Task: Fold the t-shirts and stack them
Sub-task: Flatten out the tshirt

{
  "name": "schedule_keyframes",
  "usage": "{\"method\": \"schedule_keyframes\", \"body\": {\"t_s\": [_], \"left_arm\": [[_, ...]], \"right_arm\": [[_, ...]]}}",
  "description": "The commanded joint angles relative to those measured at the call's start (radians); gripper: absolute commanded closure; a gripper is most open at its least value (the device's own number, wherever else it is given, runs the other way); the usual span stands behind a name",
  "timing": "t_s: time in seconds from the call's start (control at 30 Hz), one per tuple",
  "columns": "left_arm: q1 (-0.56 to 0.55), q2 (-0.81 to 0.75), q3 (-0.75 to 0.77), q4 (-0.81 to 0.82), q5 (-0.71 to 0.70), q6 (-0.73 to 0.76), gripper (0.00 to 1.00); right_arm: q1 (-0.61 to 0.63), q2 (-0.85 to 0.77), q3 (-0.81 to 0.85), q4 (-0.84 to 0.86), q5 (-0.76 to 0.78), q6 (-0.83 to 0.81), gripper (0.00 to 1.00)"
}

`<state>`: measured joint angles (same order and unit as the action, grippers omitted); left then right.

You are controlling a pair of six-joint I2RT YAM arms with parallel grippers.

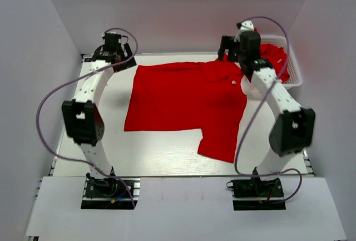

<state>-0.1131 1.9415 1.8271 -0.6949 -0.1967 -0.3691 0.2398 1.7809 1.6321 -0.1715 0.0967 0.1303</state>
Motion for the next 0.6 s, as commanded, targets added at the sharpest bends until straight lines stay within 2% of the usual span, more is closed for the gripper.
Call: {"method": "schedule_keyframes", "body": {"t_s": [0.0,0.07,0.1,0.2,0.3,0.43,0.57], "left_arm": [[-0.002,-0.163,-0.209,-0.193,-0.061,-0.098,0.00],[-0.011,-0.234,-0.328,-0.193,-0.031,-0.165,0.00],[-0.011,-0.303,-0.447,-0.168,0.000,-0.165,0.00],[0.000,-0.390,-0.657,-0.083,0.069,-0.188,0.00],[0.000,-0.440,-0.776,-0.045,0.101,-0.188,0.00],[-0.011,-0.449,-0.836,-0.017,0.102,-0.198,0.00],[-0.011,-0.449,-0.905,-0.008,0.135,-0.198,0.11]], "right_arm": [[0.006,-0.174,-0.240,-0.098,-0.022,0.135,0.10],[0.018,-0.236,-0.390,-0.094,-0.028,0.192,0.10],[0.021,-0.300,-0.476,-0.097,-0.035,0.227,0.10],[0.026,-0.425,-0.647,-0.140,-0.055,0.304,0.10],[0.041,-0.532,-0.709,-0.180,-0.065,0.347,0.10],[0.041,-0.642,-0.831,-0.273,-0.051,0.376,0.10],[0.038,-0.710,-0.880,-0.370,-0.054,0.390,0.10]]}}
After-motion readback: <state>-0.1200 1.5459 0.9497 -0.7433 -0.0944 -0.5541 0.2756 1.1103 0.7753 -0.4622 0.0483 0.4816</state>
